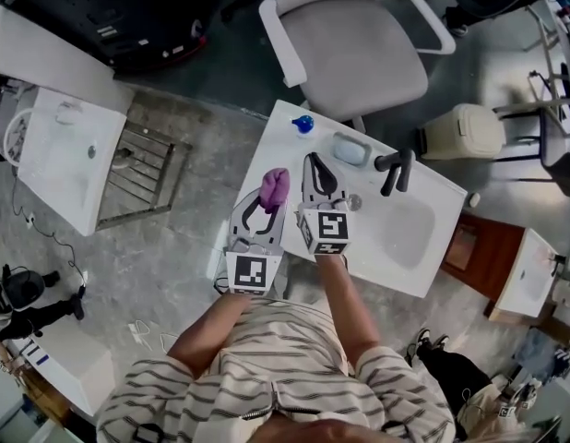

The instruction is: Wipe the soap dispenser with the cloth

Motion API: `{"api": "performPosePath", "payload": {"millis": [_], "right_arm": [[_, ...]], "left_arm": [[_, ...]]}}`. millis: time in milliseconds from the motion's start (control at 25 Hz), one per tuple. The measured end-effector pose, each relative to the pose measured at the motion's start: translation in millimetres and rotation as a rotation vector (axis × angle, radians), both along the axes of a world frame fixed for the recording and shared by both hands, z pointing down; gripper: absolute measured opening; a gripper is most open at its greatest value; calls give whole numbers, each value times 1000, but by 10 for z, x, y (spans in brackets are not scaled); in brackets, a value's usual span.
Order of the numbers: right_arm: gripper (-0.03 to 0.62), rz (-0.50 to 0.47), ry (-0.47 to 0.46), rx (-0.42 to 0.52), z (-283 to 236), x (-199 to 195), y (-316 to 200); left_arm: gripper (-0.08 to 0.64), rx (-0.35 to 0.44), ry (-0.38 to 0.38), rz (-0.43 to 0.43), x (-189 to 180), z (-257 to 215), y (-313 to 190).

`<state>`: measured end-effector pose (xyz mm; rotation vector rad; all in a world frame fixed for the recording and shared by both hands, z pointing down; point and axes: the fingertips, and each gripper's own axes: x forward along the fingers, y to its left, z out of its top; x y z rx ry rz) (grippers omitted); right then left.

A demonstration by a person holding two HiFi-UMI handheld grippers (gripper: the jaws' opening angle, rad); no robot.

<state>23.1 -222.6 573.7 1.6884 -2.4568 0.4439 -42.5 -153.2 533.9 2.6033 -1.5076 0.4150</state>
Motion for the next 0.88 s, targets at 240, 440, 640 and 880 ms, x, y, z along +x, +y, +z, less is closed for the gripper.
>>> {"api": "performPosePath", "payload": {"millis": [240, 440, 640, 880], "right_arm": [[52, 23, 30, -4, 209, -37, -238], [89, 44, 62, -21, 417, -64, -408], [120, 62, 76, -26, 535, -59, -548], [143, 87, 125, -20, 607, -115, -676]], "left_arm": [[117, -13, -2, -5, -77, 74, -103], [117, -17, 6, -16, -140, 112, -130], [117, -14, 22, -30, -194, 132, -157], [117, -29, 17, -47, -270, 184, -186]]}}
